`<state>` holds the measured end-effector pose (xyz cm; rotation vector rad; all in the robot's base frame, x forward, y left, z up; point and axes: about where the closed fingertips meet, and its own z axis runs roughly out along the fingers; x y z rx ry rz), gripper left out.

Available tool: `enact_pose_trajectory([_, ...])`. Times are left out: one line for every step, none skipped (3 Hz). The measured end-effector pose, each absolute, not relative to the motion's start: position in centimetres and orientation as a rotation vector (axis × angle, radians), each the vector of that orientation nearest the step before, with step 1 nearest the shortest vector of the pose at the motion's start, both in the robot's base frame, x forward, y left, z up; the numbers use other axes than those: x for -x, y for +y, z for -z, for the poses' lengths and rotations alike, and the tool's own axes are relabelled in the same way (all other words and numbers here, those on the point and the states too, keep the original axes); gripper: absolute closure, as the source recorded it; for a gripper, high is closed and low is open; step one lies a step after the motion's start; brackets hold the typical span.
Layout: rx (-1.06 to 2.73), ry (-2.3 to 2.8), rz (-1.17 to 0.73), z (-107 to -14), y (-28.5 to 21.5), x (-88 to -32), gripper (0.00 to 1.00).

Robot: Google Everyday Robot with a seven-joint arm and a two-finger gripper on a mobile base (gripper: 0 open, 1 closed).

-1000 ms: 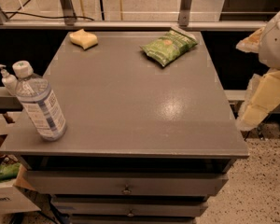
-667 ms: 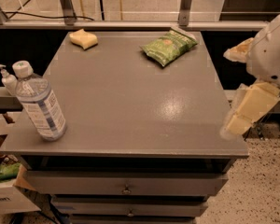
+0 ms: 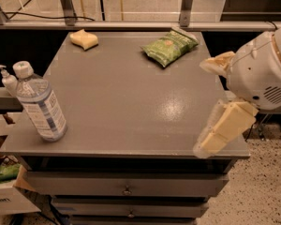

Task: Move blue plastic bottle near green jalapeno chip bag

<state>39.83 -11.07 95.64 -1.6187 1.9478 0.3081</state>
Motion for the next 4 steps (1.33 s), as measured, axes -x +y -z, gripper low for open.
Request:
enact_pose_trajectory([1.61, 1.883, -0.365, -96.4, -9.3, -38.6, 0.0])
enact_pose_trajectory([1.637, 1.777, -0.457, -97.8, -6.4, -35.3, 0.0])
enact_pose_trajectory([1.611, 1.718, -0.519, -99.4, -4.7, -34.5, 0.0])
enact_pose_trajectory([1.612, 1.718, -0.517, -99.5, -4.7, -34.4, 0.0])
